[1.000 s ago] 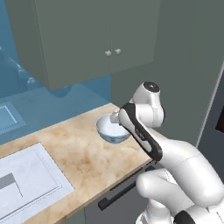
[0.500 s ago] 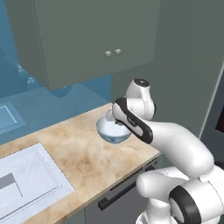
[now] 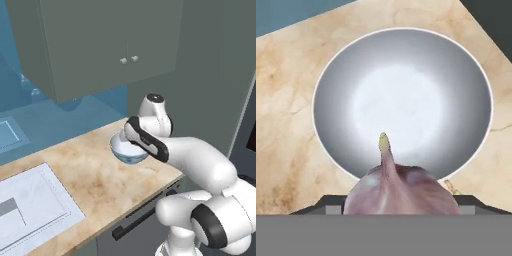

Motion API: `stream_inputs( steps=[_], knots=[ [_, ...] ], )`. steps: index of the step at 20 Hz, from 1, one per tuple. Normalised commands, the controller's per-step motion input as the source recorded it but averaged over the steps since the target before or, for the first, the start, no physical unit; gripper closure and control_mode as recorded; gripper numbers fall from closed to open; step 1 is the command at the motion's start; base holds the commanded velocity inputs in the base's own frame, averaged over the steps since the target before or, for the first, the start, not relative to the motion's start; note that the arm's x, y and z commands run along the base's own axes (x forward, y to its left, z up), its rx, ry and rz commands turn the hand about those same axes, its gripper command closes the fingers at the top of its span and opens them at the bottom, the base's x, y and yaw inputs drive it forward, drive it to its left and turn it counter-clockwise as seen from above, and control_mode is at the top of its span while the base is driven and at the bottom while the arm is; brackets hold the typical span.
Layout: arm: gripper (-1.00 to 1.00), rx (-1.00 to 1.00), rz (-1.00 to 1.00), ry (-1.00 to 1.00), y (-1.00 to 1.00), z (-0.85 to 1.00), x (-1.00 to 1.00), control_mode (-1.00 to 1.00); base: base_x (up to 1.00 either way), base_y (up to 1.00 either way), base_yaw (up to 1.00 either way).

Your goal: Take the squash, garlic, and chicken drumstick from the freezer and place them in the bowl on the counter.

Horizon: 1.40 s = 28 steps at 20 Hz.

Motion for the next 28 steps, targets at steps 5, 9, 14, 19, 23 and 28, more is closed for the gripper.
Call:
stream_inputs(
  steps=[5,9,14,19,23,28],
  knots=[
    [1.00,0.00,0.00,0.11,0.00,-0.29,0.26,-1.00,0.00,0.00,0.00],
    [1.00,0.00,0.00,0.07,0.00,-0.28,0.29,-1.00,0.00,0.00,0.00],
    [1.00,0.00,0.00,0.06,0.00,-0.18,0.33,-1.00,0.00,0.00,0.00],
    [1.00,-0.02,0.00,0.01,0.01,-0.25,0.27,-1.00,0.00,0.00,0.00],
    [1.00,0.00,0.00,0.07,0.00,-0.22,0.33,-1.00,0.00,0.00,0.00],
    [1.00,-0.01,0.00,0.02,0.00,-0.24,0.20,-1.00,0.00,0.00,0.00]
  ],
)
